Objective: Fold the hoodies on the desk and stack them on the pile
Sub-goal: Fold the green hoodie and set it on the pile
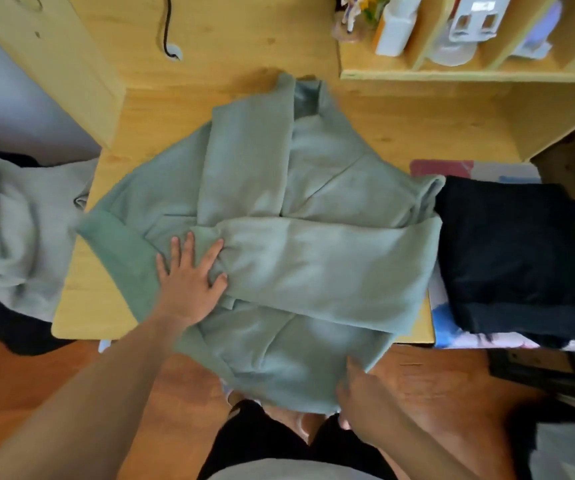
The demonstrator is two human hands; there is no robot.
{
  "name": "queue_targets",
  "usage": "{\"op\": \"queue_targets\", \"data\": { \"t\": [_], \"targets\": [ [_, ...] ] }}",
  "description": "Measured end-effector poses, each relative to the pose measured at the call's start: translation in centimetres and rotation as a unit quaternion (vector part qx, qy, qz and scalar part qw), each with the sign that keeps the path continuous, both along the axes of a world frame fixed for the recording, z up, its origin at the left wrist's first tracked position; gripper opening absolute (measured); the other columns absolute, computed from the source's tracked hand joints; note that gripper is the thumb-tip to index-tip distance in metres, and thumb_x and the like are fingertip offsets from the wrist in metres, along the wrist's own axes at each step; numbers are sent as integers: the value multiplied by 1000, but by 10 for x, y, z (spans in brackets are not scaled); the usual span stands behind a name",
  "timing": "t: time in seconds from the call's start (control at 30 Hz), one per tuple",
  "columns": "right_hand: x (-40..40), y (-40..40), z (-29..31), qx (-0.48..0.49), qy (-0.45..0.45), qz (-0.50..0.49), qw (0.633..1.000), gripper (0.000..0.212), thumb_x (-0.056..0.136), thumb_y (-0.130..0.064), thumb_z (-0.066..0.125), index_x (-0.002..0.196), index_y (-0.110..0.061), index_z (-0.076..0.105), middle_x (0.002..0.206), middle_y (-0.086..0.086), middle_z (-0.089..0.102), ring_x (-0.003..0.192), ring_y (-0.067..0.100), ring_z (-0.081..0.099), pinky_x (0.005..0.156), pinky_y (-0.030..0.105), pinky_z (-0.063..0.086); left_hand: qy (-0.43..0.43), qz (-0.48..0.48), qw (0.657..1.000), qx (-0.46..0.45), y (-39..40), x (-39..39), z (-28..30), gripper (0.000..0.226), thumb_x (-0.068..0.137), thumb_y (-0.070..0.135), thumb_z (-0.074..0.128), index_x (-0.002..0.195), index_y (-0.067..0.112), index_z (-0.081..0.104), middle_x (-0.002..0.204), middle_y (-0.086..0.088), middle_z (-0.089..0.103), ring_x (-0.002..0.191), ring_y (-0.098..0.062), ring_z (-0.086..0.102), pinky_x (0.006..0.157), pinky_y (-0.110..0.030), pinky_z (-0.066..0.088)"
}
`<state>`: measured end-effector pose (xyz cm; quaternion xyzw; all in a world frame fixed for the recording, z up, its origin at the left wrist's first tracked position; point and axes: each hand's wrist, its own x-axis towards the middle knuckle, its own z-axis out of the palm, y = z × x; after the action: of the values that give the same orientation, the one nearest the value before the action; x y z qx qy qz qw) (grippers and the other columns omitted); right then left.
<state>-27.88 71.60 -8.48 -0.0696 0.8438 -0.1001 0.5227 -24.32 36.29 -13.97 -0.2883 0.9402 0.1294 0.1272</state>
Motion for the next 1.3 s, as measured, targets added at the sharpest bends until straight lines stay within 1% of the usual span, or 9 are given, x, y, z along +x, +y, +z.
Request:
{"op": "queue_targets", "data": {
  "t": [0.13,0.27,0.4,0.53,0.8,0.97,1.07,1.2,1.3],
  "targets": [
    [0,-43,55,-159,-206,44,965,29,102,-13,47,105,-39,60,85,-12,69,77,-3,68,72,11,52,19,-146,988,-38,-82,-31,-15,74,85,55,37,157,43,26,167,-19,22,154,-42,16,118,-65,14],
    [-38,-77,43,-242,61,-122,961,29,99,-14,56,122,-29,65,103,-9,72,92,6,68,85,23,50,-63,-217,968,-109,-153,-82,-2,75,98,49,44,155,58,-4,172,-8,-2,157,-36,-4,123,-60,4],
    [-94,-95,15,-162,325,65,929,53,96,-23,61,147,-19,48,146,7,47,134,30,41,115,41,30,-1,-95,979,-178,-112,-76,28,70,98,40,46,160,47,13,171,-7,-13,154,-44,-12,120,-68,-5],
    [-100,-83,-16,23,345,196,918,71,97,-58,33,160,-26,25,166,9,20,150,33,19,116,55,29,41,37,997,-47,-47,31,14,65,100,53,37,161,41,18,172,-10,-3,155,-45,1,118,-72,11],
    [-43,-87,-36,87,347,141,923,78,95,-66,17,162,-27,9,169,10,8,154,35,11,114,59,32,-12,-22,998,-51,-103,73,-18,67,94,76,9,157,55,3,172,-3,-5,157,-37,-8,120,-70,2],
    [-70,-110,-27,98,299,120,942,79,98,-61,38,161,-32,0,169,4,-7,155,29,-2,122,53,17,-60,-35,997,-22,-121,40,-6,66,97,73,13,157,53,-6,170,-2,-18,155,-35,-18,122,-65,-5],
    [-58,-104,-9,3,378,41,925,68,96,-35,58,155,-18,32,164,13,21,149,35,19,119,52,23,44,49,998,7,-85,67,18,65,103,53,43,161,37,19,169,-17,9,155,-41,5,123,-60,9],
    [17,-79,7,-78,368,-327,867,34,91,-15,61,125,-16,56,132,6,49,115,26,45,99,44,40,215,299,912,181,-34,146,43,30,97,25,65,125,17,58,121,-10,56,118,-35,53,100,-51,45],
    [42,-77,-4,-110,200,-550,803,29,95,-26,65,119,-11,60,112,8,64,89,22,64,87,43,54,207,525,734,379,-28,160,46,21,101,27,62,110,9,58,101,-10,63,95,-35,65,75,-39,48]
  ]
}}
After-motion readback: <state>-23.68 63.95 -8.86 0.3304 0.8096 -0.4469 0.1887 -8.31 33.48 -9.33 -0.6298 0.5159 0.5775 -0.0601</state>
